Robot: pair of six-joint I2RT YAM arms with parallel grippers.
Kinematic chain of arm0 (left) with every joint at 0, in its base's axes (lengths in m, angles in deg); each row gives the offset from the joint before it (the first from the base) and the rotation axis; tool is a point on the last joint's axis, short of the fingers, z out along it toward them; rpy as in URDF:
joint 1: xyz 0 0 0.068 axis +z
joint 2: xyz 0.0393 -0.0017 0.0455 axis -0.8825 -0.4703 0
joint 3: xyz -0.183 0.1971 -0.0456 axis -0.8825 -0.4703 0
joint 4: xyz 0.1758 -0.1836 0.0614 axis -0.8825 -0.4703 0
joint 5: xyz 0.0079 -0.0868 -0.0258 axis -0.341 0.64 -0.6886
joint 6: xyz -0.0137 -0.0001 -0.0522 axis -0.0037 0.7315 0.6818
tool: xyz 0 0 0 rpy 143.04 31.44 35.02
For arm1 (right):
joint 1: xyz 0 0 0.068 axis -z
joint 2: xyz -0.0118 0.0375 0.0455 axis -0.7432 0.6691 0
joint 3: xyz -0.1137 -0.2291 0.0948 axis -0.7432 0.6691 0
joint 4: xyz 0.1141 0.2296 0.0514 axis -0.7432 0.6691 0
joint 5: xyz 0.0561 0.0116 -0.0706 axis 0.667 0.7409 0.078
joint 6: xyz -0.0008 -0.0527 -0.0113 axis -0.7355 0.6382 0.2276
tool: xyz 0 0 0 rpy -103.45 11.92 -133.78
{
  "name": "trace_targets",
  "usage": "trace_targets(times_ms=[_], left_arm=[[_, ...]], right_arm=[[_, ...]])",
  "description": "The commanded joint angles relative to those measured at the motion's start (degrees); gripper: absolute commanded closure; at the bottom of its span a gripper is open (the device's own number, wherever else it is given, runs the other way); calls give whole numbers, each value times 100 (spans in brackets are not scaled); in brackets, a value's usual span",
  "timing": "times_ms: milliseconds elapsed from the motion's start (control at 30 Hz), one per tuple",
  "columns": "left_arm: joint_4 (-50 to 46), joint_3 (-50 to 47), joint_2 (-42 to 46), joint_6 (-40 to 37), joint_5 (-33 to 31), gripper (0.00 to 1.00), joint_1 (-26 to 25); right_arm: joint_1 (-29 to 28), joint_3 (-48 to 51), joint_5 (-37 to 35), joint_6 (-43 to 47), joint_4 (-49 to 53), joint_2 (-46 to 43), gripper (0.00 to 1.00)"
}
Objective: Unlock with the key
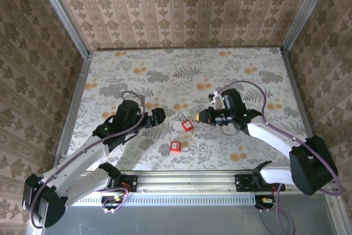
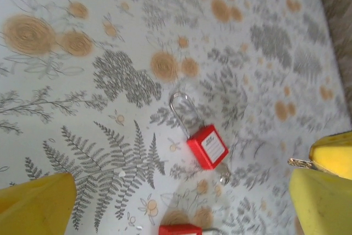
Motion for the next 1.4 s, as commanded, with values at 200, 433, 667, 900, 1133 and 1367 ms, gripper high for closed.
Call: trace_targets(times_ms=[200,433,667,900,1133,1367], left_arm=[[-1202,1401,-1692,-2310,191,4,-1318],[-723,1160,-1468,-5924,827,10,-1563],[-1184,1753,-2151,-7786,1621,10,-867],[-1896,2228,-2940,-9560,2447,10,-650],[-2348,2535,-3512,-10660,1961,10,-953],[-2055,2064,-3591,-10642,1546,10,-1398]], right_arm=[[-24,647,-406,-109,379,-1145,100],[-15,832,-327,-354,842,-1933,100],[37,1009,-269,-505,765,-2138,100],[64,1103,-248,-564,636,-2063,100],[90,1078,-208,-488,627,-1936,100],[131,1087,-130,-469,552,-1873,100]])
